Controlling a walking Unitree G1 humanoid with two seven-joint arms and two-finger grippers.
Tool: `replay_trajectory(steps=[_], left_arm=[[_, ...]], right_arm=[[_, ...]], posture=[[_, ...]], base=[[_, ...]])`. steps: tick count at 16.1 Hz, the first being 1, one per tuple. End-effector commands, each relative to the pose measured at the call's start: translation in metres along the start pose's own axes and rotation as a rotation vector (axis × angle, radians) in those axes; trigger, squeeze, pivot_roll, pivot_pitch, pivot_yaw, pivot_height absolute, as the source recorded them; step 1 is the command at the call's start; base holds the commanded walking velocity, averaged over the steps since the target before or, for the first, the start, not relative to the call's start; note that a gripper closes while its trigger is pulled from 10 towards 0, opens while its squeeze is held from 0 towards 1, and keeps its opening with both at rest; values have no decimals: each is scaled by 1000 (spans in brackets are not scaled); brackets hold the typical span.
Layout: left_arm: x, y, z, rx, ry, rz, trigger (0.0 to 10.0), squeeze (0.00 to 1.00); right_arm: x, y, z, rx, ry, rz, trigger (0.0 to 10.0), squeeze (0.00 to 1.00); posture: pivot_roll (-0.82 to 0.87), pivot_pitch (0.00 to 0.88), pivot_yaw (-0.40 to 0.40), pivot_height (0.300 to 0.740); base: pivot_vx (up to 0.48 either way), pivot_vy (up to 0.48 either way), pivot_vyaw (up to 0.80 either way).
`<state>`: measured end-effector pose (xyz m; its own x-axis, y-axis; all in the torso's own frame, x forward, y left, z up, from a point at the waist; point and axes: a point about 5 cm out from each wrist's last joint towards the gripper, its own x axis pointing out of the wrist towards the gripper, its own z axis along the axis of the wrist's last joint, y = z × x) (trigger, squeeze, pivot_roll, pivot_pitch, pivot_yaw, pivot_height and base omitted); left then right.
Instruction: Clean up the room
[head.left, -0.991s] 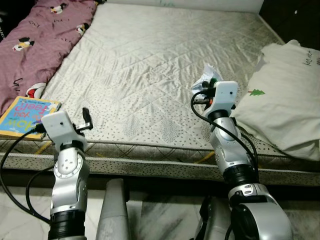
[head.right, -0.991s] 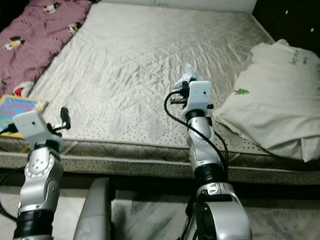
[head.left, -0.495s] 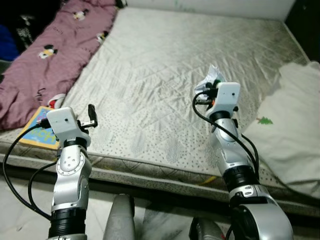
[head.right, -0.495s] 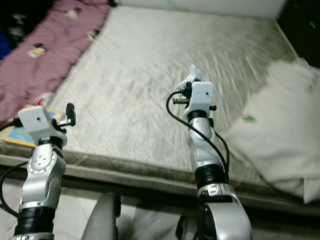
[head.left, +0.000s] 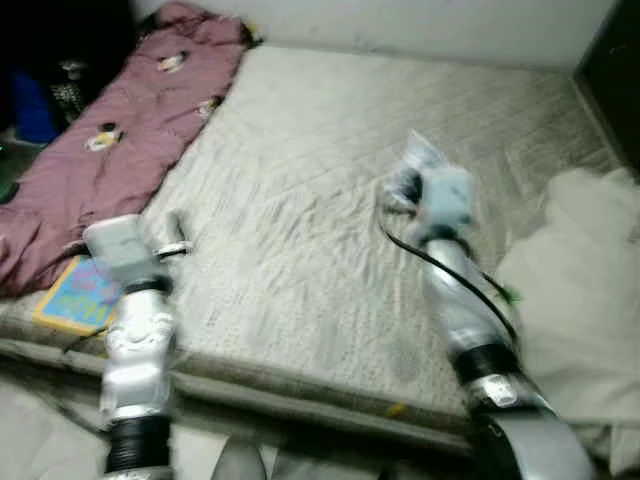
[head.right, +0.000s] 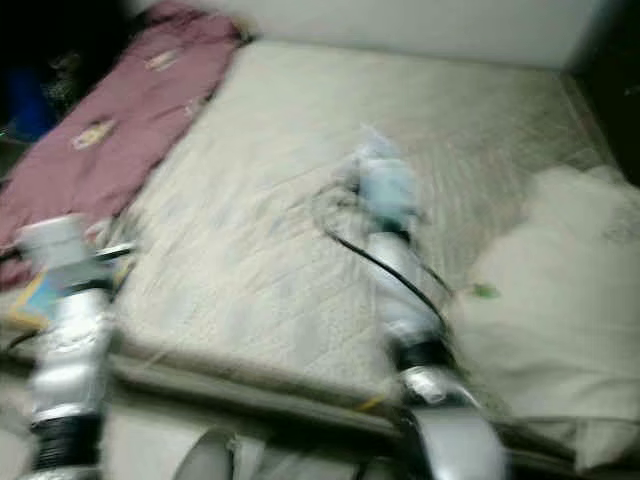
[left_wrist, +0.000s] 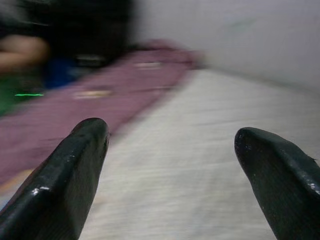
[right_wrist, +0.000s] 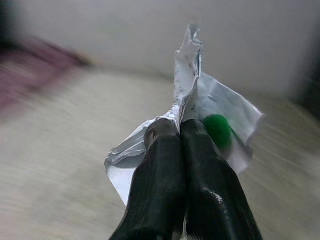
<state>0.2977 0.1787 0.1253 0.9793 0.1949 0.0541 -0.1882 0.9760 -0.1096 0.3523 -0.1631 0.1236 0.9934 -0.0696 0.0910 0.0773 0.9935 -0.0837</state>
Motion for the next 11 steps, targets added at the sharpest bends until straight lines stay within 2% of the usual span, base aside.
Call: replay_trajectory(steps=[1,3,6,10,11], left_arm=[[-2,16,-2,34,12,41,10000,0],[-1,14,-2,29,18,41,10000,0],[-1,14,-2,22,20,43,10000,0],[-2,10,-3,25,17,18,10000,0],[-2,10,-2,18,10,12,10000,0]], right_arm=[[4,16,10,14,-25,30,10000,0],[4,14,5,-38,-6,18,10000,0],[3,15,4,-12,-1,32,10000,0],[4,15,0,-12,22,29,10000,0],[4,16,0,1,24,33,10000,0]], posture=[[80,0,1,740],[79,0,-1,740],[80,0,-3,740],[81,0,-5,740],[81,0,-5,740]], base=[[0,0,0],[0,0,0],[0,0,0],[0,0,-592],[0,0,0]])
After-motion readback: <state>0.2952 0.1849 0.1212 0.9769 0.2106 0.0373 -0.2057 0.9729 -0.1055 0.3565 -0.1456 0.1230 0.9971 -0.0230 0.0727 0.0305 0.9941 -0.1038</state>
